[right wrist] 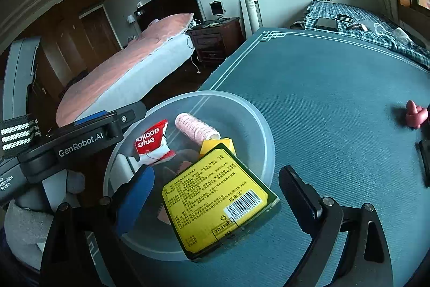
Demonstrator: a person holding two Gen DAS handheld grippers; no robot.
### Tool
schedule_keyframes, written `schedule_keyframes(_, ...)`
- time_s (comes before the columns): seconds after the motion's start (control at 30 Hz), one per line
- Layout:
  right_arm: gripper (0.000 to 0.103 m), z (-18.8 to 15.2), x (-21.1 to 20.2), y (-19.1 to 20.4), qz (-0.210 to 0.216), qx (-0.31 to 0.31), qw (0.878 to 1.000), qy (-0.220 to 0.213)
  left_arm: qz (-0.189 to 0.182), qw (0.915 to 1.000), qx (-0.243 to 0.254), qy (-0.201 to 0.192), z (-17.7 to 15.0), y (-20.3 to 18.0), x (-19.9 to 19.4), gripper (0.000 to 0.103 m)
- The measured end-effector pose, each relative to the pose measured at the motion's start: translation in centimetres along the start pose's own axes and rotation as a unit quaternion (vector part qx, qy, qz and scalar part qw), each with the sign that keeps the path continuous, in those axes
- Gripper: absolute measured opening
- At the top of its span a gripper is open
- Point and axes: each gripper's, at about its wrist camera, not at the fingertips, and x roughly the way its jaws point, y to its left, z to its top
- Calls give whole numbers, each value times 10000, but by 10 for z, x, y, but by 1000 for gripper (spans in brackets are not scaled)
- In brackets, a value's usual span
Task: Organize objects
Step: 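Open both tools to drop the roller and yellow box into the bowl, then withdraw both open tools from the bowl toward the pink tubes and black cone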
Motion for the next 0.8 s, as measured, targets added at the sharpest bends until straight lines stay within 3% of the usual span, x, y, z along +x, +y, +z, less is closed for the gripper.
schedule_keyframes(0.8, 95, 3, 17, 33, 1070, -330, 9937, 105, 134, 9998, -71, -124, 1, 11, -14, 80)
